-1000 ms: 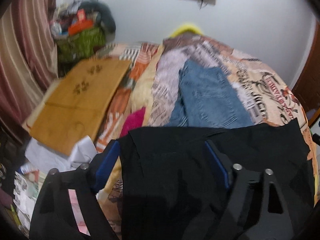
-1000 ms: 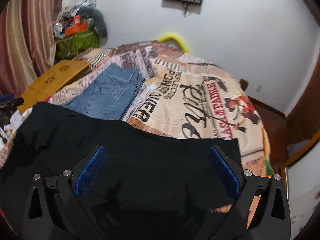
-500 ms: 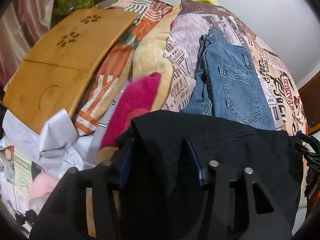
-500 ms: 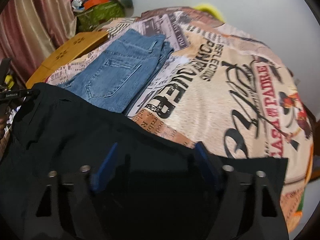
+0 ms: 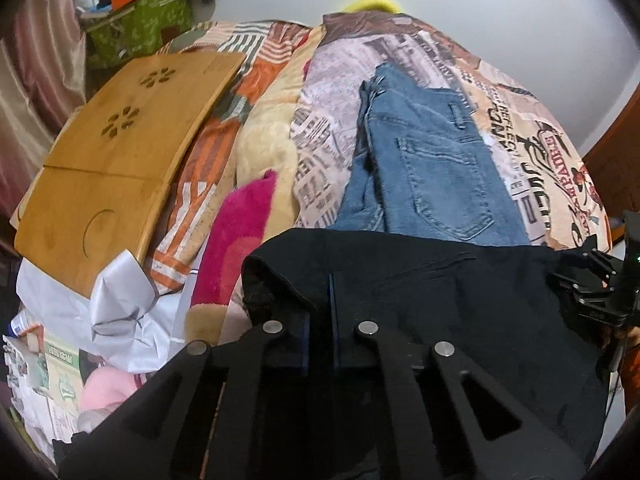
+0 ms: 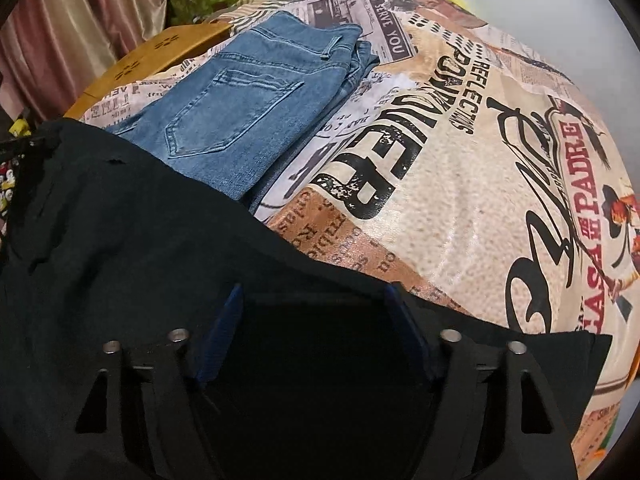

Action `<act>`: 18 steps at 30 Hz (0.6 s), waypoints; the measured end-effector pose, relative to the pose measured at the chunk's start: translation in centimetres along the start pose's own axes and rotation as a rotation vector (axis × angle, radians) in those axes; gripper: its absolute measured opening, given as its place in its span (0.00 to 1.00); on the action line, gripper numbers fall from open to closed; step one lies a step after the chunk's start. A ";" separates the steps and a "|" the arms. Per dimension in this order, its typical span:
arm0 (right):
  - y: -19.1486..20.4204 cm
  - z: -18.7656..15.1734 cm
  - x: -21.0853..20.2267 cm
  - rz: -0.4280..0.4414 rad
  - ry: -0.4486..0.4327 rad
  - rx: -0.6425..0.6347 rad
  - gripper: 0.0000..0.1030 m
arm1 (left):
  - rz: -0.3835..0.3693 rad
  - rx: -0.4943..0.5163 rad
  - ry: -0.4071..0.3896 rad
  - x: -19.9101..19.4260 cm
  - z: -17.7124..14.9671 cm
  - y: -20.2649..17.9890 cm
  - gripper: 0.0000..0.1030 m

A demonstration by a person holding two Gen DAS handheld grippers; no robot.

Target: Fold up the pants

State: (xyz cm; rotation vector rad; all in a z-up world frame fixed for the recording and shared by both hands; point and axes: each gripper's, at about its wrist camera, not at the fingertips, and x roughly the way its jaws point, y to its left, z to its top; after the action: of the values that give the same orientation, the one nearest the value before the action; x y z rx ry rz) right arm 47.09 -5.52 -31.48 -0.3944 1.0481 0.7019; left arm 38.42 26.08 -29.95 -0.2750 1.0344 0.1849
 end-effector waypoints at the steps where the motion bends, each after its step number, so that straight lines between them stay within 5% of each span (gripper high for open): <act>1: 0.5 -0.2 -0.2 -0.018 -0.007 -0.011 0.36 | 0.001 0.008 -0.005 -0.3 0.0 -0.2 0.06; 5: 1.5 0.0 -0.1 -0.074 -0.018 -0.060 0.09 | 0.020 0.035 -0.026 -1.1 0.5 -1.2 0.05; 14: -0.2 0.0 -1.6 -0.167 -0.083 -0.033 0.01 | 0.055 0.064 -0.129 -2.8 3.6 -3.5 0.05; 18: -2.1 0.4 -3.2 -0.090 -0.100 0.008 0.02 | 0.090 0.098 -0.125 -1.8 4.3 -4.2 0.05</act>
State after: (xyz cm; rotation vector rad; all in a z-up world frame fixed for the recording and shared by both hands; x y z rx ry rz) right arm 47.79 -7.86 -28.57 -0.3935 0.9328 0.6307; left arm 42.25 23.43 -25.75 -0.1264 0.9293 0.2294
